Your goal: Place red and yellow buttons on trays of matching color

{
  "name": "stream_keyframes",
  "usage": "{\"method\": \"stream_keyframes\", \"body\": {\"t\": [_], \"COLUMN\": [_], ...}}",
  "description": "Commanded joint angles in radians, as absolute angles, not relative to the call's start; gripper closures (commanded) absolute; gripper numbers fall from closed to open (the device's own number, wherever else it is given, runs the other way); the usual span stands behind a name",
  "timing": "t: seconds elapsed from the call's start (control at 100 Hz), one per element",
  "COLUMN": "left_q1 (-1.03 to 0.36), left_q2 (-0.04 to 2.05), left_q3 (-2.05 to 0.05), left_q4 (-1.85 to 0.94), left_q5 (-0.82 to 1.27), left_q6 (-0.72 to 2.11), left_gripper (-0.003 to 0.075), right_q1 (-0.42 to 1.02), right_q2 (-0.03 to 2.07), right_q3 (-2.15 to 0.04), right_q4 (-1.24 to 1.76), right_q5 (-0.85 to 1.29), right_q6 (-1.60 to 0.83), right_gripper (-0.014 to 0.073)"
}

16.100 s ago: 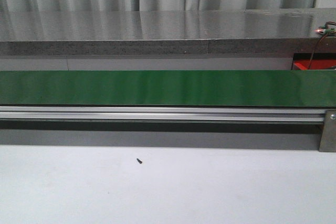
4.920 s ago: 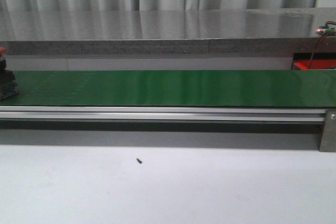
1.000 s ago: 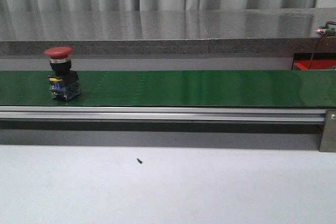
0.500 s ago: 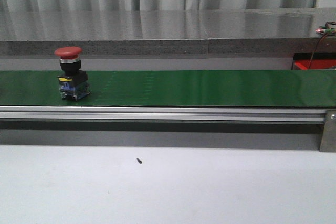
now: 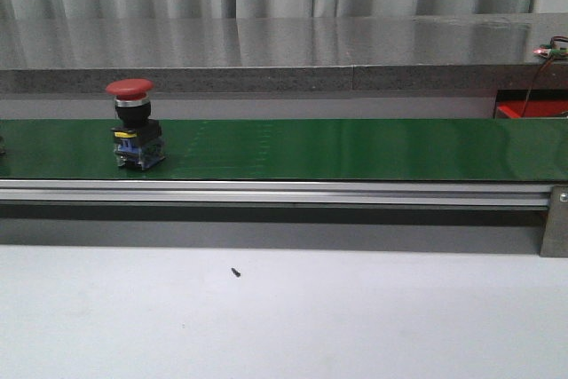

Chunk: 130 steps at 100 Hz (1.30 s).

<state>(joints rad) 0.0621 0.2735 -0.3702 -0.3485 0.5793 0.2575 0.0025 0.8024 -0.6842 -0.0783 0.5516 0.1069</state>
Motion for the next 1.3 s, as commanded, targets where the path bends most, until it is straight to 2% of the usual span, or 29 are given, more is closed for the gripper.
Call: {"method": "stream_keyframes", "body": {"t": [0.0,0.41,0.73,1.29], "left_q1": [0.053,0.053,0.053,0.053], "left_q2": [0.282,0.282,0.282,0.282], "left_q3": [-0.398,-0.398,-0.398,-0.398], "left_q4": [-0.373,-0.373,-0.373,-0.373], "left_q5": [0.511,0.511,0.511,0.511], "left_q6": [0.254,0.254,0.254,0.254], "left_gripper": [0.0740,0.0740,0.0740,0.0740], "right_q1": [0.005,0.005,0.005,0.005], "right_q2": [0.836,0.873,0.873,0.873], "right_q3": [-0.752,-0.766,-0.766,-0.766], "right_q4": [-0.071,-0.037,-0.037,-0.037], "right_q5": [0.541,0.551,0.641,0.629], "right_q6": [0.106,0.106,0.106,0.106], "right_gripper": [0.0715,0.0715,0.0715,0.0715]}}
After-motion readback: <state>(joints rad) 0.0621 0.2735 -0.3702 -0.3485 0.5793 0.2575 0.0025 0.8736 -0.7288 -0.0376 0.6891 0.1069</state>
